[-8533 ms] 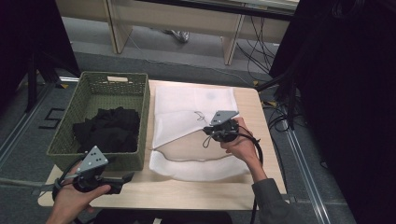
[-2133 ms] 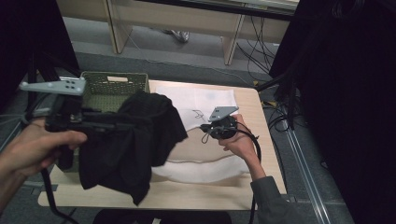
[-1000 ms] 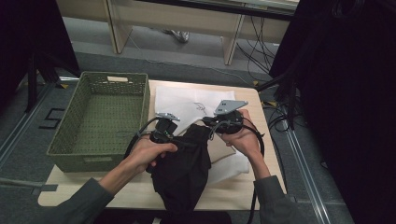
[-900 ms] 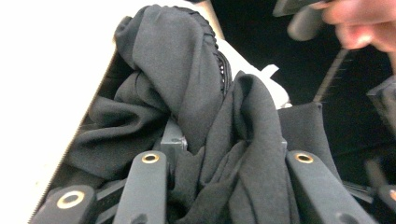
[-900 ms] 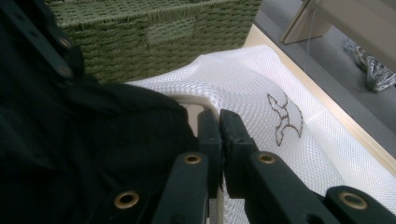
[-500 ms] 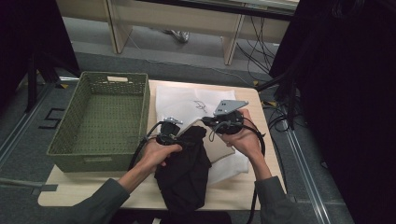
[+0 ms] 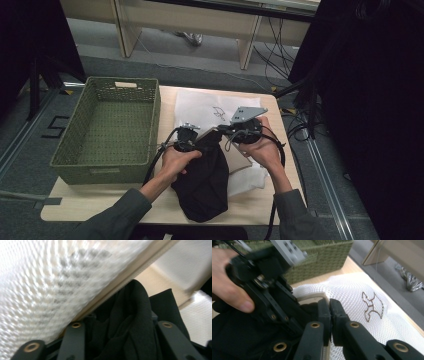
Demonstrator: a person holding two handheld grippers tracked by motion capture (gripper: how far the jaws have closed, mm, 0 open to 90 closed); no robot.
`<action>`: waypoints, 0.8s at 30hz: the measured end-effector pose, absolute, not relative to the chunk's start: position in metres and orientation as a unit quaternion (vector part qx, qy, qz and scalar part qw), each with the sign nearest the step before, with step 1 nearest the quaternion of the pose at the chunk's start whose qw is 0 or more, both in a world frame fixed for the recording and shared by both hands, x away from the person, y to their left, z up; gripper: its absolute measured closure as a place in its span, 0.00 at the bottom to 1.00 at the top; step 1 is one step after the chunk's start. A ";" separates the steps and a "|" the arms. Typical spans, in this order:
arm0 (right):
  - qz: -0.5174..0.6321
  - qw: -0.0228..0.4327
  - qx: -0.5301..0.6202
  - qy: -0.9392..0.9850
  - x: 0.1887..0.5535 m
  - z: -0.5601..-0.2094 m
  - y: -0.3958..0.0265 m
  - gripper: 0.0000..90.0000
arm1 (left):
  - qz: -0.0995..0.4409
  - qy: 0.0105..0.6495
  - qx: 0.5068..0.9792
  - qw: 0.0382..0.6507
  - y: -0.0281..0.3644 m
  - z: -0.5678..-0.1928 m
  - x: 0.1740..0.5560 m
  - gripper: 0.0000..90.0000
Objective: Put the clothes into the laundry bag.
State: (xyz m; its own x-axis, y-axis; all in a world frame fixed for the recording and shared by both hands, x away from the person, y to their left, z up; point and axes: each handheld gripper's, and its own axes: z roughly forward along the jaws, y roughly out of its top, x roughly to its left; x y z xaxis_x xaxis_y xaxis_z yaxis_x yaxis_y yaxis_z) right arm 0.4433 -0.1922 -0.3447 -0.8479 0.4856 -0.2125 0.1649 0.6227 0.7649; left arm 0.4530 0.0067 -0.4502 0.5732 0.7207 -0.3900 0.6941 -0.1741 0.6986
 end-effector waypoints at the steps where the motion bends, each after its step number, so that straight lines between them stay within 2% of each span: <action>1: 0.388 0.202 0.189 0.879 0.444 -0.347 -0.192 0.99 | 0.021 0.459 0.771 0.442 0.007 -0.452 0.451 0.59; 6: 0.387 0.200 0.190 0.880 0.447 -0.352 -0.194 0.99 | 0.015 0.437 0.790 0.429 0.013 -0.439 0.440 0.35; 9: 0.387 0.199 0.193 0.879 0.447 -0.352 -0.195 0.99 | 0.008 0.427 0.796 0.429 0.021 -0.430 0.431 0.26; 13: 0.384 0.199 0.197 0.880 0.446 -0.353 -0.194 0.99 | -0.002 0.417 0.798 0.436 0.031 -0.422 0.418 0.19; 20: 0.385 0.197 0.190 0.881 0.448 -0.354 -0.196 0.99 | -0.007 0.389 0.810 0.438 0.050 -0.406 0.389 0.17; 24: 0.383 0.197 0.193 0.882 0.448 -0.355 -0.196 0.99 | 0.035 0.357 0.839 0.409 0.061 -0.407 0.371 0.17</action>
State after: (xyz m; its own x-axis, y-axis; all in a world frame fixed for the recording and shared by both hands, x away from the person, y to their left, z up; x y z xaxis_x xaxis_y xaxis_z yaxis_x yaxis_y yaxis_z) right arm 0.4476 -0.1964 -0.3551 -0.8485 0.4903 -0.1993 0.1892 0.6327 0.7510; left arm 0.3713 0.0609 -0.4070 0.7421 0.6283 -0.2335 0.5711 -0.4104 0.7109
